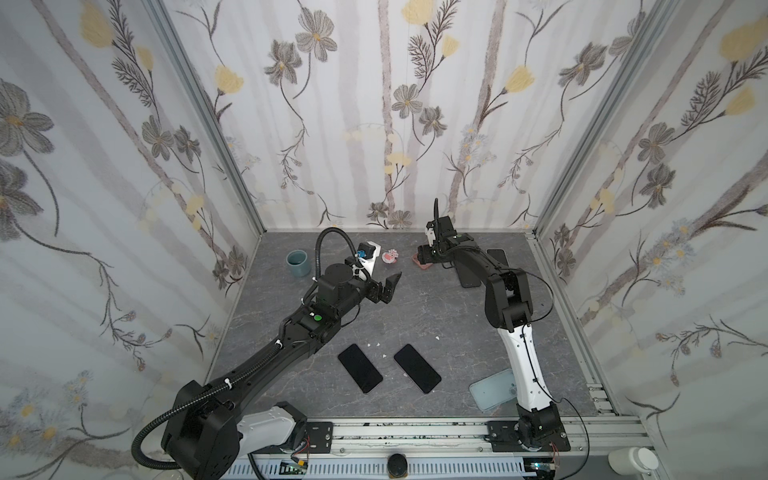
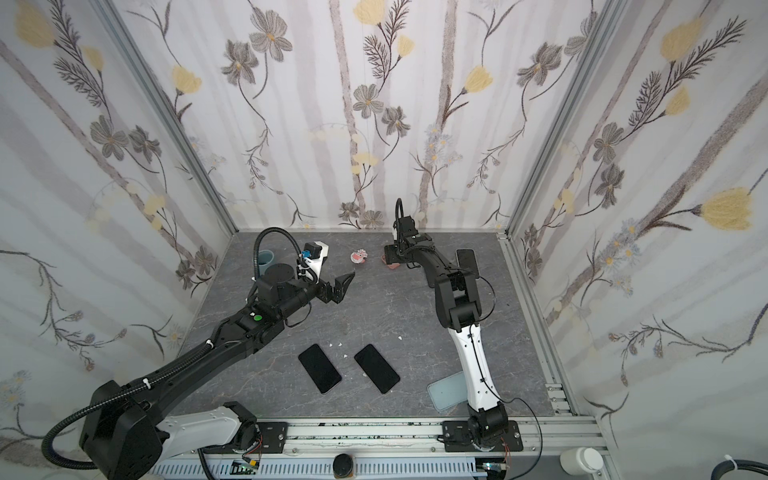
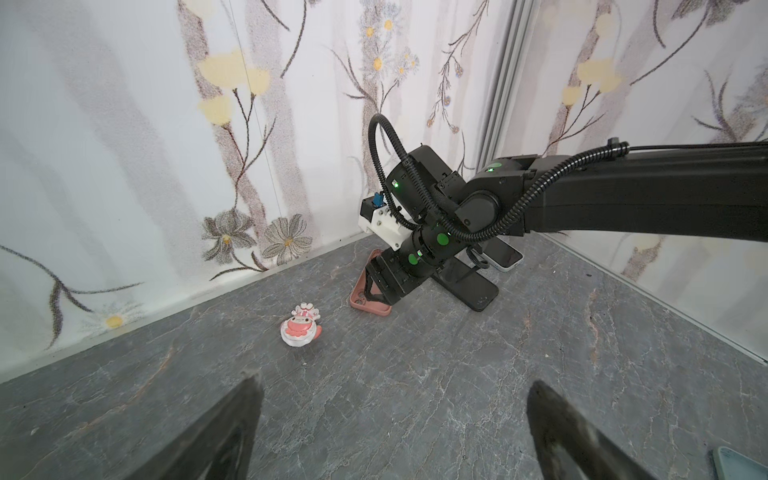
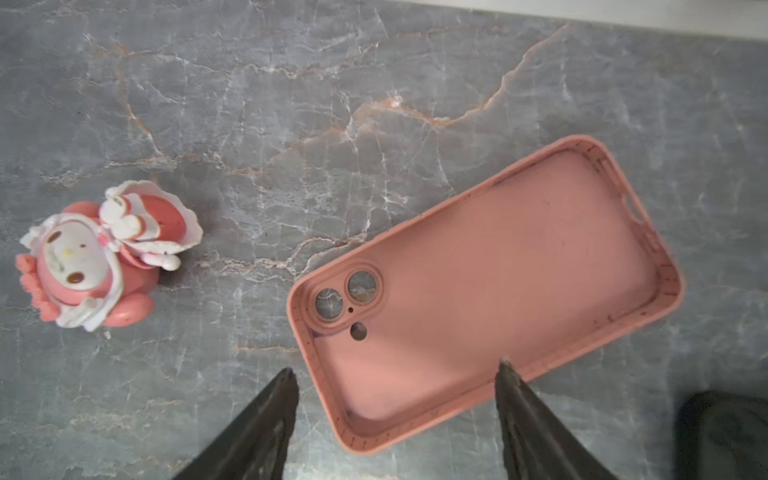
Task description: Put the phone into the phone case
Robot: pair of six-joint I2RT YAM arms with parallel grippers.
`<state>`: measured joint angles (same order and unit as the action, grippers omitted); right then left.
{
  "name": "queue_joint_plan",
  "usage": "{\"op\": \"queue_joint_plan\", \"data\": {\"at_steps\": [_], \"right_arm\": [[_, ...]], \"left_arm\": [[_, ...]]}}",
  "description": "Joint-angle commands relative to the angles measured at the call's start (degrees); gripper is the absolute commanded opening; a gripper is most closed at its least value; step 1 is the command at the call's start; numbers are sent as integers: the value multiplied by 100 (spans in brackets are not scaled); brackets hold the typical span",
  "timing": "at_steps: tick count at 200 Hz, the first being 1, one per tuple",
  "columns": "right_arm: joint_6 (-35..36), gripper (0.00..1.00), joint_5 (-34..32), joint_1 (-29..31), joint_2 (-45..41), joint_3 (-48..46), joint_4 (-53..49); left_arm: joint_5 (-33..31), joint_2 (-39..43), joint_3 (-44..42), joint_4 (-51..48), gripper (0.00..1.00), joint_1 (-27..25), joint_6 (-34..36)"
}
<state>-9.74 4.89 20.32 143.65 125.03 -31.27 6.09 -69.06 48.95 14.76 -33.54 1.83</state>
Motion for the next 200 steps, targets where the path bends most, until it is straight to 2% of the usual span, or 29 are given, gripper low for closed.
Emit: {"op": "queue_joint_plan", "data": {"at_steps": [1,33,64,100,160,200], "right_arm": [[-254,74,112,39,-2,64,-286],[-359,74,227,130,-129,35,-830],[-327,75,751,338,-197,-140,-1184],[-176,74,726,718,-361,-322,-1277],[-152,74,-190,611,-622,-295,-507],[77,77,-160,343,-432,-289,306]], "left_arm": [[-2,6,8,193,100,5,-35],[15,41,22,167,100,5,-64],[2,68,23,158,100,2,-65],[-15,77,26,165,100,-2,-86],[-80,42,27,167,100,0,-71],[-101,-11,5,167,100,-1,-10]]}}
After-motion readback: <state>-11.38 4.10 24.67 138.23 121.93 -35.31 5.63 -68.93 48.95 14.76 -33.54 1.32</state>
